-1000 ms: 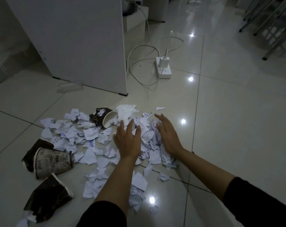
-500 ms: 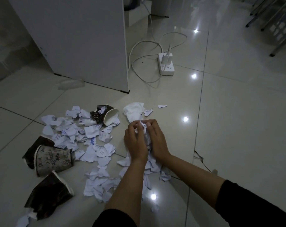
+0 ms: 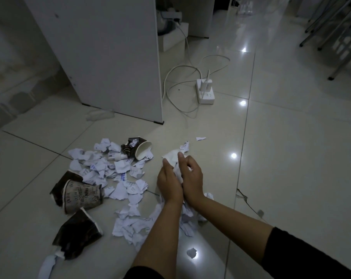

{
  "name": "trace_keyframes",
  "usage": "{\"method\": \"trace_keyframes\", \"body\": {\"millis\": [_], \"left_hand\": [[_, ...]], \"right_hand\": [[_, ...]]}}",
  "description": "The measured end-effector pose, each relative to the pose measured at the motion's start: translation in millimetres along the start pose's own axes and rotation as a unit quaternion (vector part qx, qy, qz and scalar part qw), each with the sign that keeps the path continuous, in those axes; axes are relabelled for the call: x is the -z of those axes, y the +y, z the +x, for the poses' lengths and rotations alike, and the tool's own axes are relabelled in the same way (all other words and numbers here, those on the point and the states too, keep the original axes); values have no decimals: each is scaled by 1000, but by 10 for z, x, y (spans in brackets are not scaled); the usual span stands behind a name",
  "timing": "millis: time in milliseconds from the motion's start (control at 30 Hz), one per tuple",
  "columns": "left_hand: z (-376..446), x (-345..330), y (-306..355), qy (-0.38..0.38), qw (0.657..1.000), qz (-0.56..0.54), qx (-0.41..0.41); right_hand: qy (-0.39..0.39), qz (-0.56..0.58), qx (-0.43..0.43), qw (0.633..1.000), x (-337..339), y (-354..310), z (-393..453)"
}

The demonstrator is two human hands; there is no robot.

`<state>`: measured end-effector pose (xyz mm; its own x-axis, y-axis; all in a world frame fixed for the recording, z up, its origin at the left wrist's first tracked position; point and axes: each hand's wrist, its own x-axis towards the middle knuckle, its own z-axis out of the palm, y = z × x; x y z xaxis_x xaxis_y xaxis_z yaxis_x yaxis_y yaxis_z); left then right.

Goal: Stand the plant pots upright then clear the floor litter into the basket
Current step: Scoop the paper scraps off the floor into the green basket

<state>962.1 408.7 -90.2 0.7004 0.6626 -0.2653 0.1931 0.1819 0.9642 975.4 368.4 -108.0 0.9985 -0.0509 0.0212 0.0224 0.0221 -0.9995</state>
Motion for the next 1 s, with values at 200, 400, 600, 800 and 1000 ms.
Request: {"method": "trace_keyframes", "body": {"millis": [200, 400, 600, 800, 1000], "left_hand": [[-111, 137, 161, 25, 999, 3, -23], [-296, 284, 411, 43, 999, 9, -19], [-421, 347, 551, 99, 994, 18, -42], [-622, 526, 874, 143, 990, -4, -10], [-567, 1007, 1070, 220, 975, -18, 10]], "right_hand": [[-4, -11, -43, 999, -6, -96, -90], [-23, -15, -43, 999, -59, -377, -266], [-51, -17, -28, 998, -69, -700, -380], [-94, -31, -55, 994, -213, -958, -451], [-180, -68, -42, 980, -645, -1136, -677]]}}
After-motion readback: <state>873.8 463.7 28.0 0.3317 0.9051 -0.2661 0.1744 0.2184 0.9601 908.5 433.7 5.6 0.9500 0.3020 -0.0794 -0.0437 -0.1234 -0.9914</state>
